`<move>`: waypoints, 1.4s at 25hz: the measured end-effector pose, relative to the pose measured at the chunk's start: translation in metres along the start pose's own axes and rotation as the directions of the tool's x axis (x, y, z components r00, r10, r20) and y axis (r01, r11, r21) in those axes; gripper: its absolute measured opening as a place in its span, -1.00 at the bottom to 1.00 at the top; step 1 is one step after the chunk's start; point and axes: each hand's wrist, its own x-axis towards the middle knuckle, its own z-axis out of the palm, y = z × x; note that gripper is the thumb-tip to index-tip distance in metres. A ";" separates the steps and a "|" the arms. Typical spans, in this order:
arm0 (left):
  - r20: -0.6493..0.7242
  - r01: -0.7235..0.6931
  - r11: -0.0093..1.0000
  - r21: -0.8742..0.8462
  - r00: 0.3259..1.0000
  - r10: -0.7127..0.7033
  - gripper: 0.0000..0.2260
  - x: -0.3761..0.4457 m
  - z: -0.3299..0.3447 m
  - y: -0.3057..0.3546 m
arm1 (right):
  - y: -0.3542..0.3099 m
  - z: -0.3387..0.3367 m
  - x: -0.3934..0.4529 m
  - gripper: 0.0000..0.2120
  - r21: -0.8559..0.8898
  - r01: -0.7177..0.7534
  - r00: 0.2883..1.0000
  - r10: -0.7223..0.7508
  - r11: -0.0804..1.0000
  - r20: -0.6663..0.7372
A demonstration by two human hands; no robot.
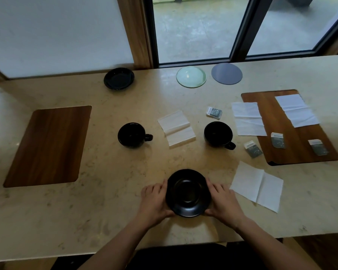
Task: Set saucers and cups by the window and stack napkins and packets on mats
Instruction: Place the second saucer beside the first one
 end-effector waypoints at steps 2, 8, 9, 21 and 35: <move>0.005 0.006 1.000 0.001 1.000 -0.006 0.04 0.001 -0.001 0.003 | -0.001 0.002 0.001 0.11 0.011 -0.013 1.000 0.013 1.000 0.003; 0.004 0.027 0.998 -0.056 1.000 -0.027 0.04 0.000 -0.003 0.007 | -0.004 -0.001 0.001 0.14 0.097 -0.011 1.000 0.012 0.995 -0.009; -0.002 0.033 0.997 -0.064 0.999 -0.034 0.04 0.000 -0.003 0.007 | -0.005 -0.003 0.002 0.13 0.115 0.003 1.000 0.000 0.993 -0.022; -0.137 0.041 0.997 -0.064 0.989 -0.049 0.05 0.009 -0.058 -0.012 | -0.035 -0.046 0.031 0.11 0.124 0.121 0.982 -0.101 0.985 -0.161; -0.286 -0.064 0.990 -0.123 0.958 0.026 0.03 0.077 -0.193 -0.111 | -0.139 -0.148 0.151 0.19 -0.009 0.090 0.973 -0.090 0.996 -0.211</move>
